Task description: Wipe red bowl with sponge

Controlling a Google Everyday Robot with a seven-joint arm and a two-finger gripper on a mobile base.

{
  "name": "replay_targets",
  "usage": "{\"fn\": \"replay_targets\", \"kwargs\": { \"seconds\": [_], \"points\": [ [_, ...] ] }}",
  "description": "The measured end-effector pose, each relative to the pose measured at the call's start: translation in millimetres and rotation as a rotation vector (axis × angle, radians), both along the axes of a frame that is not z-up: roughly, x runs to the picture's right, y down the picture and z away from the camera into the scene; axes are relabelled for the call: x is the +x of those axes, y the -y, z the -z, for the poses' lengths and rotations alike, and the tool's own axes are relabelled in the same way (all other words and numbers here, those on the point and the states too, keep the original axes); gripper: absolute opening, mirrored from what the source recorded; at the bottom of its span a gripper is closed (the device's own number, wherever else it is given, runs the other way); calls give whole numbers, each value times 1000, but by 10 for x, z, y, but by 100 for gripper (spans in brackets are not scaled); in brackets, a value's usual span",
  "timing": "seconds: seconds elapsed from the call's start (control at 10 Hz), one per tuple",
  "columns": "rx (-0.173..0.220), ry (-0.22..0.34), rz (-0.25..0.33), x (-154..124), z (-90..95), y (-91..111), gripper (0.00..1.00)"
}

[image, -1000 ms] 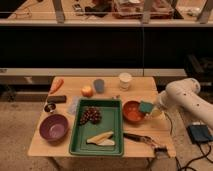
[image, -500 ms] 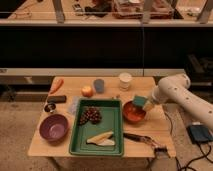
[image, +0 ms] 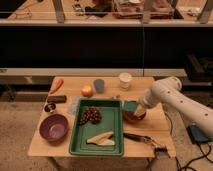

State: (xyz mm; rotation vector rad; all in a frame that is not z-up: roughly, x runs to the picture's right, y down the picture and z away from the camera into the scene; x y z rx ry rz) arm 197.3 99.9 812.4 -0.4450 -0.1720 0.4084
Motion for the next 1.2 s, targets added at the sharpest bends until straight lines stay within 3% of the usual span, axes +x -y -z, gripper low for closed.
{"fn": "replay_targets", "kwargs": {
  "seconds": [0.3,0.7,0.9,1.2],
  "points": [
    [-29,-20,6,237,110,-128,0],
    [-23,-142,-53,839,15,-21,0],
    [-1,-166,-69,897,-99,157,0],
    [25,-140,-67,658,-219,327,0]
  ]
}}
